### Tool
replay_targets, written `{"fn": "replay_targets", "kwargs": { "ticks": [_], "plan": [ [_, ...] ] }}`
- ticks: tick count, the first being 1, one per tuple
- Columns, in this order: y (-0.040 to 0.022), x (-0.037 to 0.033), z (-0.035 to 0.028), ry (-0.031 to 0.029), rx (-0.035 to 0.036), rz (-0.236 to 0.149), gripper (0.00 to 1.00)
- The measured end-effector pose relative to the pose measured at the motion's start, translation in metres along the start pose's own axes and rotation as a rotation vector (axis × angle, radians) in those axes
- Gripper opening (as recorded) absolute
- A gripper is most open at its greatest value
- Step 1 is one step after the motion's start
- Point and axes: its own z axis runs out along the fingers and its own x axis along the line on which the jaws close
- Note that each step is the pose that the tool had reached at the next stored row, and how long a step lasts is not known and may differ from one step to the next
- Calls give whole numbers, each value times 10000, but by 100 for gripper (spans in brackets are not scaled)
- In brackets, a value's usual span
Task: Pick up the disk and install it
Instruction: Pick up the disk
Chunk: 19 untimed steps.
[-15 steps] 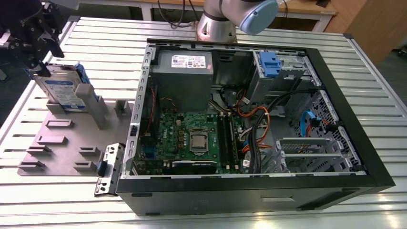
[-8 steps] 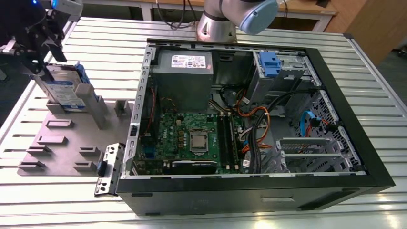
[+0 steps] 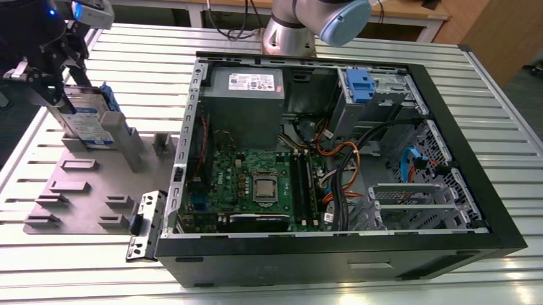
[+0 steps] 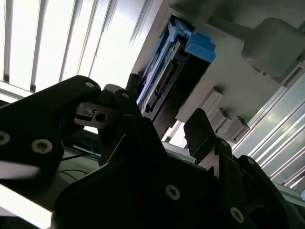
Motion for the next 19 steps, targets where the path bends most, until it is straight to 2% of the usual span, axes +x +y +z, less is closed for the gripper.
{"fn": "replay_targets", "kwargs": {
  "ticks": [7,19],
  "plan": [
    [0,1,21,42,-4,-286,65],
    [0,0,10,39,1,-293,65]
  ]
}}
